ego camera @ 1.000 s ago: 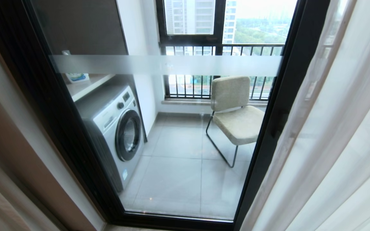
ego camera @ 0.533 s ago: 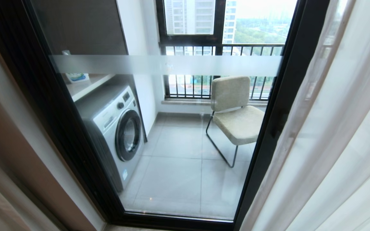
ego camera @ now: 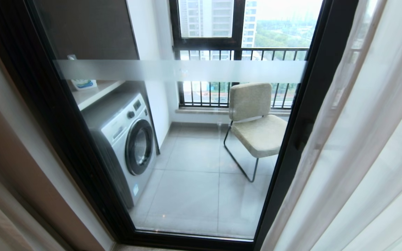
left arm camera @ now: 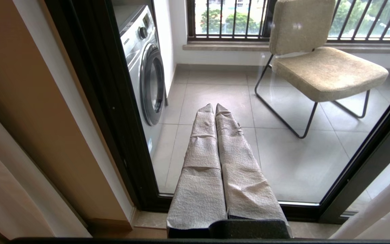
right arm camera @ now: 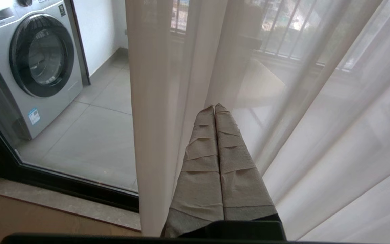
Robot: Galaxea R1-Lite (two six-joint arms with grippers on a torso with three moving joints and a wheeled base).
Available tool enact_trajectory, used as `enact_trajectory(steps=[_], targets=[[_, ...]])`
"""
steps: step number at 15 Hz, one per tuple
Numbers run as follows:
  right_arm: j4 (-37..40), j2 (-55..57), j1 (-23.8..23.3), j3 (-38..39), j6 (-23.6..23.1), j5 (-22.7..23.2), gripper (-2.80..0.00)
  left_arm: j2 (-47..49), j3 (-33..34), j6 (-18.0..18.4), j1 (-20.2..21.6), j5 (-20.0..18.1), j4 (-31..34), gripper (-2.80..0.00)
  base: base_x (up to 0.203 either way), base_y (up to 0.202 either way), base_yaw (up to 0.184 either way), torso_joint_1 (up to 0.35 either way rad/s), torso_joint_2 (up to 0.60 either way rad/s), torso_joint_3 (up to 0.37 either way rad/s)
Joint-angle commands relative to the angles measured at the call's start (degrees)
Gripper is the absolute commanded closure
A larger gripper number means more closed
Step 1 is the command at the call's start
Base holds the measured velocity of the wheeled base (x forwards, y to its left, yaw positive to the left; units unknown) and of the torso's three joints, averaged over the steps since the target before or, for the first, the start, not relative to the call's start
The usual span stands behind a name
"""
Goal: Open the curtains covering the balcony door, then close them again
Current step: Pull the inner curtains open on both sides
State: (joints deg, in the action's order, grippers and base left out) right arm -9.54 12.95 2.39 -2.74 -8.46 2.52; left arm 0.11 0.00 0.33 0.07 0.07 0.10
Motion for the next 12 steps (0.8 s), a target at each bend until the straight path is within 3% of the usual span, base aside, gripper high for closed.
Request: enact_trajectory(steps=[1, 6, 7, 12], targets=[[-6.9, 15.7, 3.4, -5.4, -0.4, 0.4, 0.0, 0.0, 0.0, 0.0, 0.0, 0.0, 0.0, 0.0, 0.0, 0.0, 0.0, 0.0, 0.0, 0.0], [-13.6, 37.3, 7.9, -32.0, -1.8, 5.8, 0.0, 0.0, 0.0, 0.0, 0.0, 0.0, 0.0, 0.0, 0.0, 0.0, 0.0, 0.0, 0.0, 0.0], [-14.0, 41.3, 8.2, -36.4, -1.9, 6.4, -2.8, 0.0, 0.0, 0.0, 0.0, 0.0, 0.0, 0.0, 0.0, 0.0, 0.0, 0.0, 0.0, 0.0], [-15.4, 53.6, 11.2, -47.9, -4.4, 7.5, -2.8, -0.1, 0.0, 0.0, 0.0, 0.0, 0.0, 0.0, 0.0, 0.0, 0.0, 0.0, 0.0, 0.0]])
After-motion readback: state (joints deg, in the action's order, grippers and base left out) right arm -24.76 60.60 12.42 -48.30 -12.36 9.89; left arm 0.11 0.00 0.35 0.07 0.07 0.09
